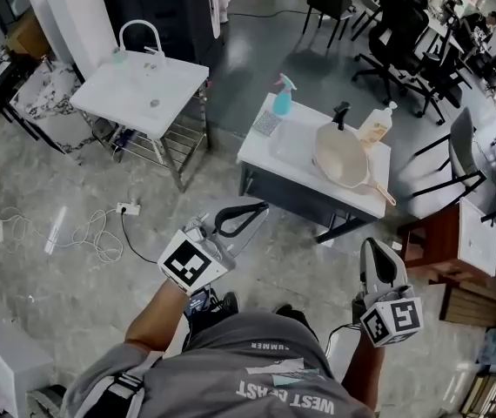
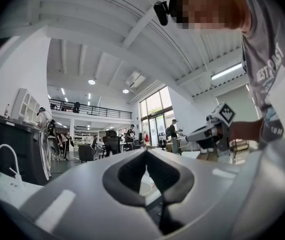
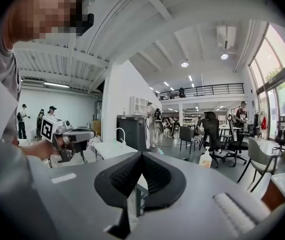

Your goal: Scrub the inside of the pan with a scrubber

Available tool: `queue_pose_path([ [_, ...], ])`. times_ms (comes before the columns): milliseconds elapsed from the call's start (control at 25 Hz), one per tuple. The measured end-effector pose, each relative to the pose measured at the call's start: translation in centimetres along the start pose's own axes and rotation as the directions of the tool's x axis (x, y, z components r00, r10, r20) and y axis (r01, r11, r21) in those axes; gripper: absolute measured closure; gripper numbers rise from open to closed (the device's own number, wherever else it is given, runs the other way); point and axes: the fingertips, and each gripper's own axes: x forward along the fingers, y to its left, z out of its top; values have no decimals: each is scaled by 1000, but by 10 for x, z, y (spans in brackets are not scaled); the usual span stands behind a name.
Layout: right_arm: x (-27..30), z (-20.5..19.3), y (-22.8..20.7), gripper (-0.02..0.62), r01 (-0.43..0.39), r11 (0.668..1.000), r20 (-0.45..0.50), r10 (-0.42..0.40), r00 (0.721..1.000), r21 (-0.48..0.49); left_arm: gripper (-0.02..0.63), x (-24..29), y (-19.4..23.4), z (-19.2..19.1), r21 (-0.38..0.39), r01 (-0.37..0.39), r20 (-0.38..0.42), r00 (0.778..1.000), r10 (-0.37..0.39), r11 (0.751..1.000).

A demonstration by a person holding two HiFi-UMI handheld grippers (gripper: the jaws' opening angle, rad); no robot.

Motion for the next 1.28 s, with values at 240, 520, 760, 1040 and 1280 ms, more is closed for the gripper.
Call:
queue_pose_path([
  [240, 10, -2, -15, 594, 6, 1000, 0, -6, 1000, 7, 603, 8, 4, -4, -8, -10, 3, 1000, 10, 1000],
  [520, 38, -6, -50, 594, -48, 998, 22, 47, 999, 41, 604, 38, 10, -8, 17, -55, -32, 998, 55, 998],
  [760, 70, -3, -105, 594, -112, 992, 41, 110, 993, 56, 603, 91, 13, -14, 28, -101, -76, 992, 103, 994],
  [1040, 106, -5, -169, 594, -181, 982, 54, 177, 983, 63, 604, 155, 15, -18, 41, -148, -99, 983, 152, 988],
  [1280, 129, -9, -210, 594, -243, 968, 49, 240, 970, 68, 603, 197, 18, -22, 63, -196, -123, 971, 203, 979],
])
